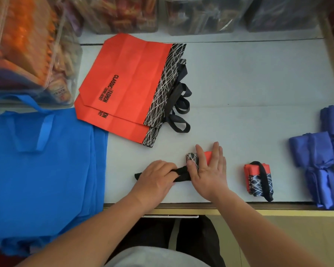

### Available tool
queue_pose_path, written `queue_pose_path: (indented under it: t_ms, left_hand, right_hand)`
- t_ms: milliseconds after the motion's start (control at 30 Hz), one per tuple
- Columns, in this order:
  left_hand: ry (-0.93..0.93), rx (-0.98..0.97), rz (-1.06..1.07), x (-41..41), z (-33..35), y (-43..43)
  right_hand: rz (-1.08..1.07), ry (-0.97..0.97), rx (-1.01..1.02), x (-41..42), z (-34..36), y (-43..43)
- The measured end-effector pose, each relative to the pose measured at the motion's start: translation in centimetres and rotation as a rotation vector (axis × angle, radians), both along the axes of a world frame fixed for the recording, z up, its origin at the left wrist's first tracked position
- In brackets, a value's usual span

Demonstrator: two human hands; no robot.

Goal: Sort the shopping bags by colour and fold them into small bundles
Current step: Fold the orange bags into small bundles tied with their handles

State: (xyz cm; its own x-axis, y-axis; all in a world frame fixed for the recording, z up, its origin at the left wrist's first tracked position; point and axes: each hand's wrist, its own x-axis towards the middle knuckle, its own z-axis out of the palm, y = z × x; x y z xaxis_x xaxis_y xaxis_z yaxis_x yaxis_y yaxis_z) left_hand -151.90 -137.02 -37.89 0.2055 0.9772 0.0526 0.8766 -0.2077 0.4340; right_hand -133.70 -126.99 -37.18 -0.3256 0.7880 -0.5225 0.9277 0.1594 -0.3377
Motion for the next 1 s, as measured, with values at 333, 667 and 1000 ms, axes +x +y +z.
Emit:
queue_pose_path:
  t_ms: [333, 667, 1000]
  left_hand:
    - [-0.229, -0.233, -0.099, -3.4, 6.4, 0.2]
    - [-1.029, -0.563, 0.604, -3.5, 10.9, 1.0]
    - [-0.857, -0.534, 1.035, -3.1, 5.8, 2.4]
  right_hand:
    - [0.033, -0.061, -0.09, -0.1, 0.8, 0.6]
    - [-0.011, -0.056, -0.089, -0.7, 1.1, 0.3]
    - [0.013, 0.012, 0.31, -2.0, -0.8, -2.3]
